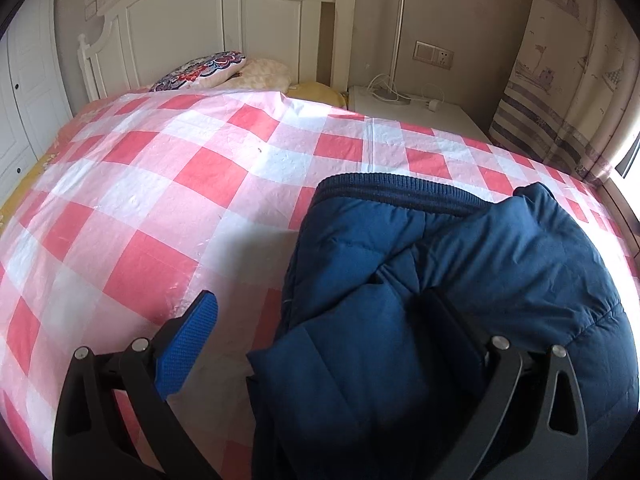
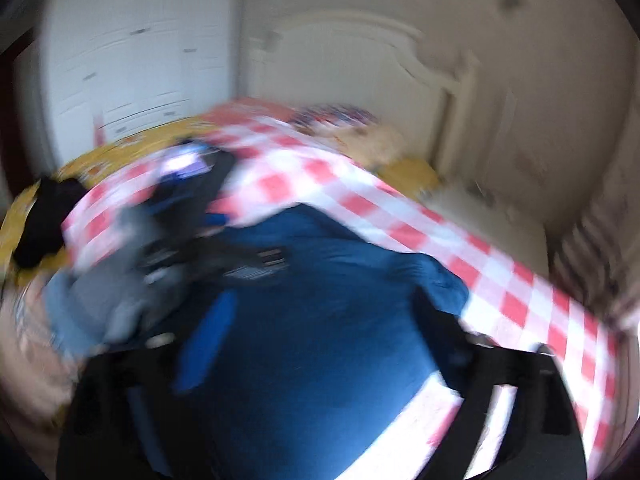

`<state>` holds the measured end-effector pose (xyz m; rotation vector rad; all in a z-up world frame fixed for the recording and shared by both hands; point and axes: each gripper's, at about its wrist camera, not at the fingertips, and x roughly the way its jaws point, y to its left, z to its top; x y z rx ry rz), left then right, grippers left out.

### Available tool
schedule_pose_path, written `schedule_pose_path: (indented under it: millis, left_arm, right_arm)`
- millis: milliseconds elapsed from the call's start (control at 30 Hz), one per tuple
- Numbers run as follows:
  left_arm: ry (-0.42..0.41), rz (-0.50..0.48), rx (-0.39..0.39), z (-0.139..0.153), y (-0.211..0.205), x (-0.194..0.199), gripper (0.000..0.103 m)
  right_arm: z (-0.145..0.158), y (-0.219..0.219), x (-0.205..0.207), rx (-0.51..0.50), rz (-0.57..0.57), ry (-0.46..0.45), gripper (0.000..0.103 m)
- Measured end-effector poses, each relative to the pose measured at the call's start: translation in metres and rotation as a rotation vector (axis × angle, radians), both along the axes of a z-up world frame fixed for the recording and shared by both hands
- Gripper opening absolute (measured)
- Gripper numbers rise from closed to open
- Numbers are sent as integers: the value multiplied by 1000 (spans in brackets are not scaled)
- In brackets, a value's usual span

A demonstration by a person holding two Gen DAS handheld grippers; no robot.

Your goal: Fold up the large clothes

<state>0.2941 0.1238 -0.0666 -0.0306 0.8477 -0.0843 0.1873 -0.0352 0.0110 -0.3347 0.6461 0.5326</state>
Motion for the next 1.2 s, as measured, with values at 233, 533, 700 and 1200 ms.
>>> schedule_pose_path:
  millis: [233, 533, 700, 1200]
  left_arm:
    - [3, -2, -19, 0, 2, 0, 101]
    - [-46, 41, 48, 52, 9, -48, 98]
    - [-138, 0, 129, 77, 8, -126, 101]
    - [-22, -21, -18, 4, 34, -139, 101]
  right_arm:
    - [-67, -3, 0, 53, 15, 111, 97]
    - [-65, -8, -12, 54, -46, 78, 97]
    - [-55, -1, -16, 7, -86, 78, 96]
    - [-79, -22, -73, 68, -174, 89, 96]
